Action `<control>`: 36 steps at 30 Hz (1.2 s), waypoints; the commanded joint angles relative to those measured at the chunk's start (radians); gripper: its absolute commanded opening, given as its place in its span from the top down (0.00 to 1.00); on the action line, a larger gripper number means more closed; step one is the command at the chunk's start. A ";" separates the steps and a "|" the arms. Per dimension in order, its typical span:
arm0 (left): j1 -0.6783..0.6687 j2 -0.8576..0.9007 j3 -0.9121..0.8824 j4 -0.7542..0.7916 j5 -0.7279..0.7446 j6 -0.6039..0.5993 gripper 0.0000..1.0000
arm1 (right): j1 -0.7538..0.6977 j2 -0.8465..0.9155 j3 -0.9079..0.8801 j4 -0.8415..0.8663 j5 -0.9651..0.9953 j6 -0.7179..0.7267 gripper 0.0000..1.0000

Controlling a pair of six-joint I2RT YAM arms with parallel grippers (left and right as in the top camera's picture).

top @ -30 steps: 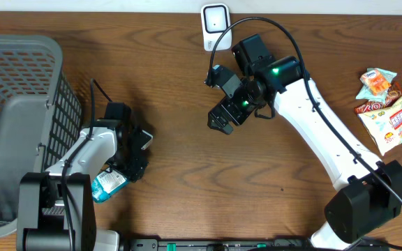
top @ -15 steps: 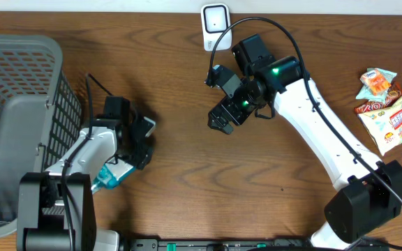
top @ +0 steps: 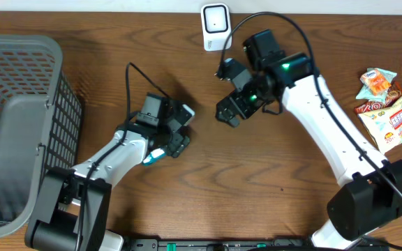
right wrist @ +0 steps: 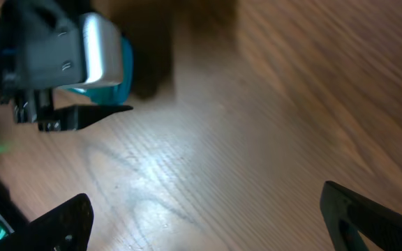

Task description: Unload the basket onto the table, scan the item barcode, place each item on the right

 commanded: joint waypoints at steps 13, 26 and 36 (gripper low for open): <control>-0.038 -0.049 0.188 -0.079 0.023 -0.025 0.02 | -0.126 -0.005 -0.005 0.016 -0.001 0.173 0.01; -0.005 -0.121 0.236 -0.504 -0.224 0.192 0.02 | -0.161 -0.005 -0.014 0.019 -0.023 0.192 0.01; 0.066 0.112 0.235 -0.484 -0.213 0.286 0.02 | -0.155 -0.005 -0.016 0.020 -0.028 0.191 0.01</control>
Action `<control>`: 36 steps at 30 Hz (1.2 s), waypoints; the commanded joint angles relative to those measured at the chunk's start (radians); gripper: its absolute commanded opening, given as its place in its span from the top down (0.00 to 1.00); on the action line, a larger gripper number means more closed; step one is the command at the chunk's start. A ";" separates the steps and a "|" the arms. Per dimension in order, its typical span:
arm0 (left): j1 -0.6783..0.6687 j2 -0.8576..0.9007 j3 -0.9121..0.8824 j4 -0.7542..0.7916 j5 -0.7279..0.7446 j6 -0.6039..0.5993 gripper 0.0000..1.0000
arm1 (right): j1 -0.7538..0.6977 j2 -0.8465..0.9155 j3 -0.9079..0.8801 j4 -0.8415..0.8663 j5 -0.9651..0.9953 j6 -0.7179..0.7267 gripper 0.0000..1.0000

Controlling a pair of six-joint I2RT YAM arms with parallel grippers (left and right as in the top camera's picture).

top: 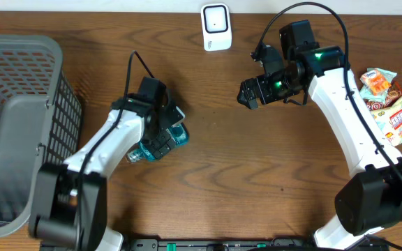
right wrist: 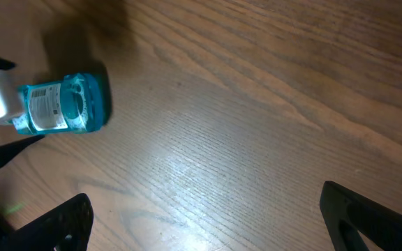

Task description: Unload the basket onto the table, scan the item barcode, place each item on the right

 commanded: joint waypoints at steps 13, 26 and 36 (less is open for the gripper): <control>-0.002 0.178 -0.003 0.064 0.201 0.057 0.05 | 0.007 -0.005 -0.013 0.011 -0.013 0.011 0.01; -0.127 0.178 -0.003 0.276 0.203 0.011 0.38 | 0.007 -0.005 -0.014 0.010 0.013 0.011 0.01; -0.205 0.174 0.044 0.372 0.126 -0.037 0.02 | 0.003 -0.005 -0.014 0.010 0.013 0.011 0.01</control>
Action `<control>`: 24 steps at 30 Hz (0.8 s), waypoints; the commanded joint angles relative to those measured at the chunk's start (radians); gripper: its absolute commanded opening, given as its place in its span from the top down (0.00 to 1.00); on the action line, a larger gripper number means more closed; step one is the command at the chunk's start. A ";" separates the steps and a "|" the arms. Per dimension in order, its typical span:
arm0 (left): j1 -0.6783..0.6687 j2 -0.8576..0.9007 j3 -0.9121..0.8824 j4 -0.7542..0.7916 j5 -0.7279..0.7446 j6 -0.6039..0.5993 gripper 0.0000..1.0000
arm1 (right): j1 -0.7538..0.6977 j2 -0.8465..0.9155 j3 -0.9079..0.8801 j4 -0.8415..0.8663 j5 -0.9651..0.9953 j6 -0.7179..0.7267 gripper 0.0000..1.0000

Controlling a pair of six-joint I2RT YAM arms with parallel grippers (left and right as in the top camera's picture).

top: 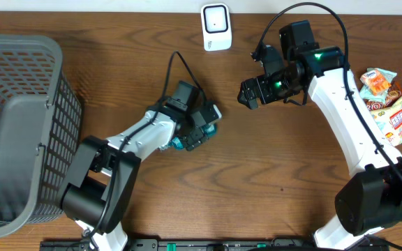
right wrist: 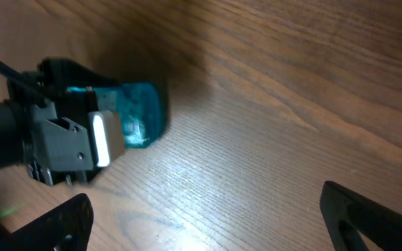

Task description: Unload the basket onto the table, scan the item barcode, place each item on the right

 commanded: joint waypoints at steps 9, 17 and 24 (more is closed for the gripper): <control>-0.020 -0.156 0.099 -0.169 -0.102 -0.024 0.02 | 0.003 -0.005 -0.008 0.000 0.002 0.016 0.01; -0.020 -0.552 0.101 -0.274 -0.143 -0.024 0.02 | 0.004 -0.003 -0.008 0.000 0.020 0.022 0.01; -0.014 -0.970 0.103 -0.120 -0.366 -0.026 0.02 | 0.030 -0.003 -0.008 0.012 0.016 0.022 0.01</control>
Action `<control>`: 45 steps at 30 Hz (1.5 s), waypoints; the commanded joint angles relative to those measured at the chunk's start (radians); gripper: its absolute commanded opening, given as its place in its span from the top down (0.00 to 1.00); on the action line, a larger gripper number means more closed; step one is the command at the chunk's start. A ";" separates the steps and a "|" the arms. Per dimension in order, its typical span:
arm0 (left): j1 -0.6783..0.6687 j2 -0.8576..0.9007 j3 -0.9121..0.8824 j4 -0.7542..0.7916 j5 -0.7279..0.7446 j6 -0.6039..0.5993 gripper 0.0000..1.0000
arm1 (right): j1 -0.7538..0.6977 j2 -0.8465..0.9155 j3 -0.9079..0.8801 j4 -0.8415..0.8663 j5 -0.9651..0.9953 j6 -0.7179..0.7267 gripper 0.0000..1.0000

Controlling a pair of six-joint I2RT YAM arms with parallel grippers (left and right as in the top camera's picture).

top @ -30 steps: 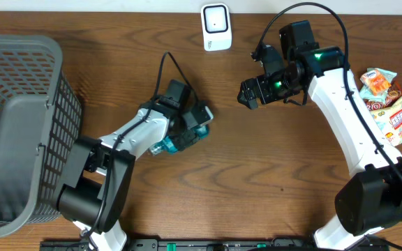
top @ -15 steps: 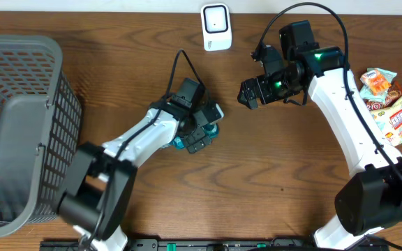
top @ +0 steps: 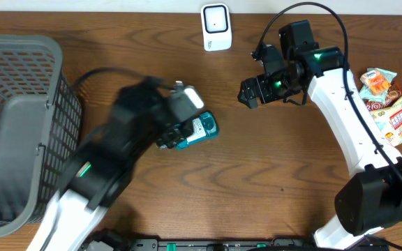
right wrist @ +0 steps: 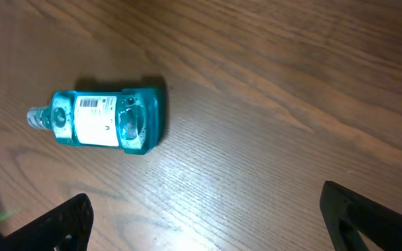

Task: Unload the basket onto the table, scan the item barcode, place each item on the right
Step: 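Lower the right gripper onto the bottle and grasp its neck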

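Note:
A teal bottle (top: 195,130) lies on its side on the wooden table, its white barcode label facing up. In the right wrist view the bottle (right wrist: 107,120) lies alone, with nothing touching it. My left arm shows only as a blur raised above the table; its gripper (top: 162,127) hangs over the bottle's left end, jaws too smeared to read. My right gripper (top: 251,93) hovers open to the bottle's upper right, and in the wrist view that gripper (right wrist: 208,226) holds nothing. The white scanner (top: 216,26) stands at the table's back edge.
A grey mesh basket (top: 19,118) fills the left side. Several snack packets (top: 391,104) lie at the far right edge. My right arm reaches in from the lower right.
My left gripper was down on the bottle; now the arm is raised and drawn back to the left, and the bottle lies free at about the same spot, label up. My right arm has not moved.
At first my left gripper had the bottle left of centre, with my right gripper close by. Then my right arm stood back at the right. The left gripper and bottle were then further right, toward the middle. Now the bottle lies there alone.

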 commanded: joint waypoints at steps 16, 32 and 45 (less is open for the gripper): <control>0.124 -0.305 0.035 0.246 -0.678 0.639 0.02 | 0.206 -0.001 -0.008 0.022 -0.228 0.049 0.01; 0.164 -0.417 0.026 0.197 -0.639 0.644 0.02 | 0.463 0.190 -0.008 0.217 0.122 1.571 0.02; 0.306 -0.612 -0.106 0.193 -0.396 0.638 0.02 | 0.444 0.421 -0.008 0.326 -0.043 1.863 0.13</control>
